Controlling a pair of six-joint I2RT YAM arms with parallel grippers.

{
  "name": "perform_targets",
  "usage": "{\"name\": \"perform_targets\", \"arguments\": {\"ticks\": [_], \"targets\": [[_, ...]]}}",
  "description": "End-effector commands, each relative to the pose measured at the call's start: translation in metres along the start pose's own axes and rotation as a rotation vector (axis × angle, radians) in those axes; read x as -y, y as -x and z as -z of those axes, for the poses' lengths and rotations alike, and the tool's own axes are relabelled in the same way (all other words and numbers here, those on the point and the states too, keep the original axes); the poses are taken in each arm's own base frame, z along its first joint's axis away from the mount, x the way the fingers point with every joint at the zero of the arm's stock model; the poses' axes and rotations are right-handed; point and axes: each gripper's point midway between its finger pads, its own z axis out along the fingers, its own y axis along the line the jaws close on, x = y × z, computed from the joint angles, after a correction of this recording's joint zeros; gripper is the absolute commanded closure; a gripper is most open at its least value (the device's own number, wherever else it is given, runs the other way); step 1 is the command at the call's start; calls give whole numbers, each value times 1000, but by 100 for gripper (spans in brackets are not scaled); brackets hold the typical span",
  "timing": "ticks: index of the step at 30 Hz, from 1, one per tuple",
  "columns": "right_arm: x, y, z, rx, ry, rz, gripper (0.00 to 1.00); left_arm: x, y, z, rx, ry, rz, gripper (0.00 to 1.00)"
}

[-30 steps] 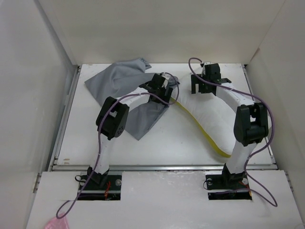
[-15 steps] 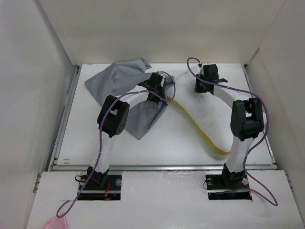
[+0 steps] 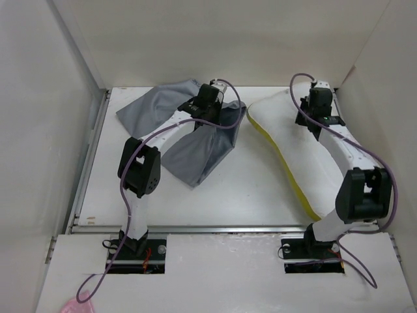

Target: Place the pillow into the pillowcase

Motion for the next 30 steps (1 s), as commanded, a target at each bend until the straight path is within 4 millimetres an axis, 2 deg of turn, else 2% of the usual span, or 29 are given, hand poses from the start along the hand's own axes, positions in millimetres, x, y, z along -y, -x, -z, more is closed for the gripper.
{"name": "perform_targets", "arguments": {"ticks": [1, 3, 4, 5, 6, 7, 8, 10, 14, 16, 19, 21, 23, 25, 26, 27, 28, 29, 30], "targets": [[1, 32, 41, 123, 9, -25, 100, 9, 22, 27, 47, -36, -2, 100], [5, 29, 52, 129, 1, -27, 100, 10, 31, 32, 61, -39, -1, 100], [8, 20, 55, 109, -4, -12, 100, 9, 31, 32, 63, -30, -1, 100], [9, 25, 67, 136, 1, -7, 100, 10, 37, 34, 75, -33, 0, 100], [11, 20, 71, 129, -1, -5, 100, 8, 28, 30, 44, -26, -2, 100], [6, 6, 72, 102, 39, 0, 100, 11, 35, 33, 60, -40, -1, 100], [4, 7, 78, 121, 60, -2, 100, 15, 37, 36, 57, -60, -2, 100], [-13, -7, 79, 98, 116, 11, 100, 18, 36, 36, 54, -75, -2, 100], [-28, -38, 81, 59, 121, 18, 100, 18, 37, 41, 39, -73, 7, 100], [-41, -42, 82, 54, 161, 10, 100, 18, 32, 39, 19, -69, 17, 100], [-73, -55, 80, 43, 220, 38, 100, 14, 23, 36, -15, -51, 16, 100], [-99, -66, 84, 34, 252, 70, 100, 16, 24, 38, -12, -31, 25, 100], [-116, -74, 84, 21, 267, 60, 100, 17, 26, 41, -14, -31, 35, 100], [-133, -72, 86, 40, 251, 42, 100, 16, 23, 41, -24, -28, 44, 100], [-137, -77, 79, 23, 226, -3, 100, 14, 21, 41, -31, -16, 44, 100], [-141, -75, 76, 31, 209, -31, 100, 19, 16, 40, -43, -21, 45, 100], [-150, -65, 74, 62, 212, -73, 100, 17, 14, 40, -49, -7, 44, 100], [-156, -68, 65, 51, 208, -97, 100, 17, 13, 43, -49, -6, 56, 100], [-161, -62, 62, 61, 209, -158, 100, 17, 13, 43, -49, -6, 57, 100]]}}
